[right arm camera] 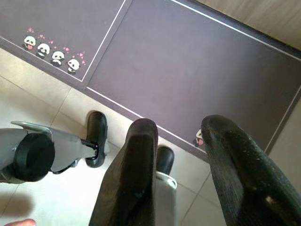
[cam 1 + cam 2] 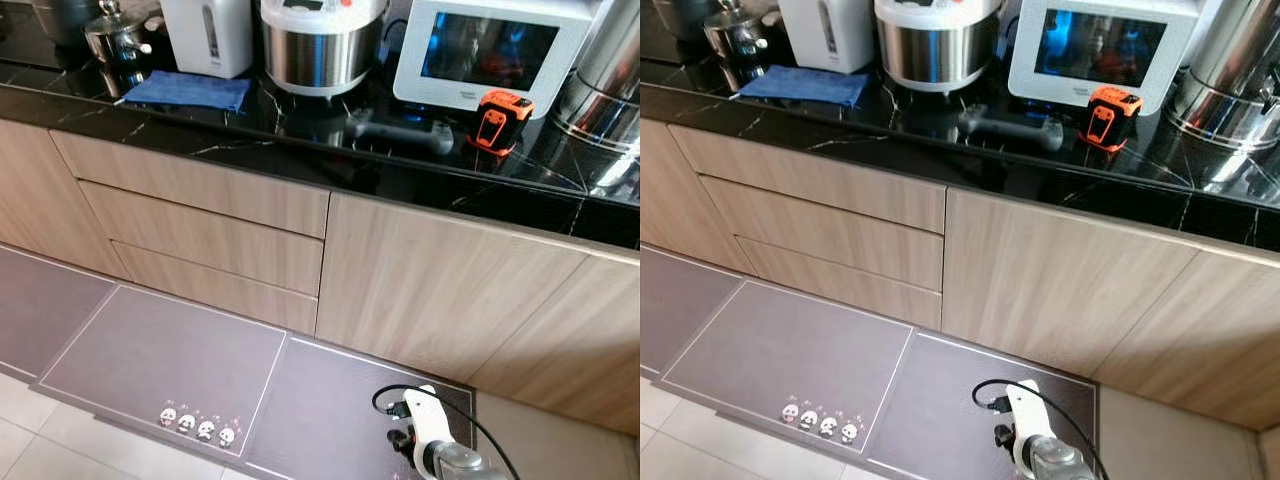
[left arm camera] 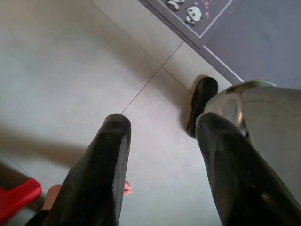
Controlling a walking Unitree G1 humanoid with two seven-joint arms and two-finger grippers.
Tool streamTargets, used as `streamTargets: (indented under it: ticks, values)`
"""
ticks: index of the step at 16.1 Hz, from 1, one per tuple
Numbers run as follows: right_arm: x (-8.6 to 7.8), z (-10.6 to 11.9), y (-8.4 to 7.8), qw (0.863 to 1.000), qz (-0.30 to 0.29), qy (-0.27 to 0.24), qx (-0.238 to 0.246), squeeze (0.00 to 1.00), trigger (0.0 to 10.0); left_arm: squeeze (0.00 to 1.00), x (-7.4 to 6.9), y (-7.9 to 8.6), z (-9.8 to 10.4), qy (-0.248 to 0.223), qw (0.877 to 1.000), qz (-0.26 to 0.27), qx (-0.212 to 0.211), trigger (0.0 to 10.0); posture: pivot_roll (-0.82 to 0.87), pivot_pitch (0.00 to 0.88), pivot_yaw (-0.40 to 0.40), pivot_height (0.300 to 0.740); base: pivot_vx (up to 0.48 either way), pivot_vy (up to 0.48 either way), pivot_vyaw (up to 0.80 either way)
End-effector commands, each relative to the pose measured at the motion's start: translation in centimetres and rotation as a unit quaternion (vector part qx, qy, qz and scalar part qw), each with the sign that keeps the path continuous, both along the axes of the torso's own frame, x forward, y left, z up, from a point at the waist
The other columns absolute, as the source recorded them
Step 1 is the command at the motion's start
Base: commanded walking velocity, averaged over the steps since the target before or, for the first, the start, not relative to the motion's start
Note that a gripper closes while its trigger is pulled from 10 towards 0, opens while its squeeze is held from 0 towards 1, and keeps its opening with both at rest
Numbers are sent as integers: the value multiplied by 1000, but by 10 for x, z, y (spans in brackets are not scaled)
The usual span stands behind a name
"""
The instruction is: Kitchen organization
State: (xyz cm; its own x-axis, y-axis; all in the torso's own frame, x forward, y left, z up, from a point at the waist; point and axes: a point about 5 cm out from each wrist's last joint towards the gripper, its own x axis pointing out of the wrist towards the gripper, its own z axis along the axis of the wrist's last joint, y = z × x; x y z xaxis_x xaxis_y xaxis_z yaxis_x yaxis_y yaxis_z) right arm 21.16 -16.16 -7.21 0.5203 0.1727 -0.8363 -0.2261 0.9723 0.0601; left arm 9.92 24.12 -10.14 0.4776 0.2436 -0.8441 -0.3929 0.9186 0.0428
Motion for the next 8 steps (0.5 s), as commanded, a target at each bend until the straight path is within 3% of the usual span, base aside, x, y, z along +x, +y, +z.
streamTargets:
  ticks: [1, 4, 6, 8]
  values:
    - [1, 1, -4, 1000, 5, 1, -10, 0, 10000, 0, -3, -3, -2, 15, 1000, -20, 1, 10000, 39, 47, -33, 740, 0, 0, 0]
    - [2, 1, -7, 1000, -9, -5, -16, 0, 10000, 0, -7, 6, 0, 32, 996, -78, 25, 10000, 43, 31, 9, 740, 0, 0, 0]
    - [-1, 0, -9, 1000, -20, -4, -17, 0, 10000, 0, -4, 11, 2, 30, 995, -87, 28, 10000, 24, 18, 30, 740, 0, 0, 0]
    - [-4, -1, -17, 999, -38, -4, -19, 0, 10000, 0, 13, 11, 6, 20, 991, -127, 37, 10000, -2, 13, 42, 740, 0, 0, 0]
